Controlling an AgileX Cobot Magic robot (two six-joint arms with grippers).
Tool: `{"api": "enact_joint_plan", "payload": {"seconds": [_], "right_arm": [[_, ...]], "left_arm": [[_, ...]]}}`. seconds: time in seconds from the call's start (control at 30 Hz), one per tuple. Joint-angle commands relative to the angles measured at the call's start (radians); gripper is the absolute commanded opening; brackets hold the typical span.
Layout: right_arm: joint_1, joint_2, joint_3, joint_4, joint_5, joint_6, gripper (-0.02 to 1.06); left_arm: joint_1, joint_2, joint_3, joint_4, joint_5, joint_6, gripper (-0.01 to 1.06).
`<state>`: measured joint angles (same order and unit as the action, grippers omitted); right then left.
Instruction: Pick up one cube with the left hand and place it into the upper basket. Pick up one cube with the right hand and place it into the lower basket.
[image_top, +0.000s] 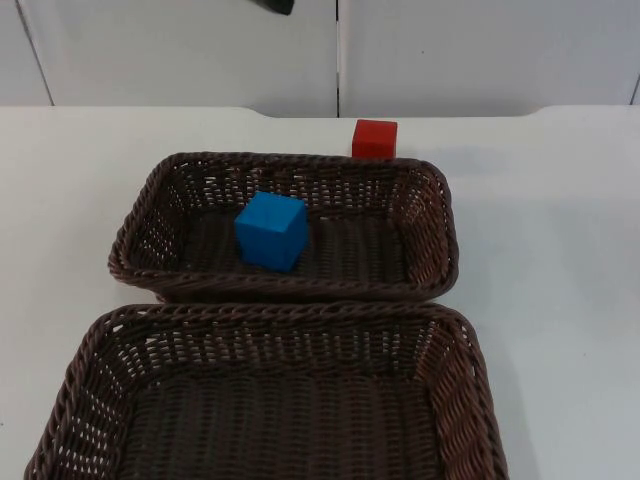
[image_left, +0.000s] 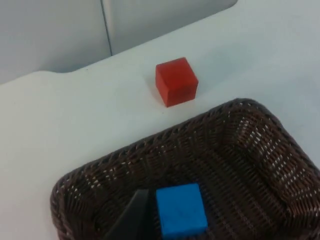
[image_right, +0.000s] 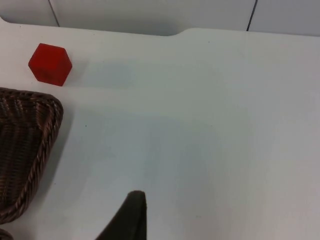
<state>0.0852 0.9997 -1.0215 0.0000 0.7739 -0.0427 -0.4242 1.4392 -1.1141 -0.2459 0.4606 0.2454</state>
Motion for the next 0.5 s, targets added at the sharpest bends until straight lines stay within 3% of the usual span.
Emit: {"api": "enact_joint_plan", "payload": {"seconds": [0.0,0.47], "right_arm": [[-0.006,-0.004,0.005,0.0,-0.022,-0.004,1.05],[-0.006,-0.004,0.005,0.007,-0.02,-0.004,1.05]], "left_arm": [[-0.005,-0.077,0.068,0.016,-0.041,-0.008,1.05],[-0.005,-0.393,0.304,0.025,-0.029,-0.073,1.05]]}}
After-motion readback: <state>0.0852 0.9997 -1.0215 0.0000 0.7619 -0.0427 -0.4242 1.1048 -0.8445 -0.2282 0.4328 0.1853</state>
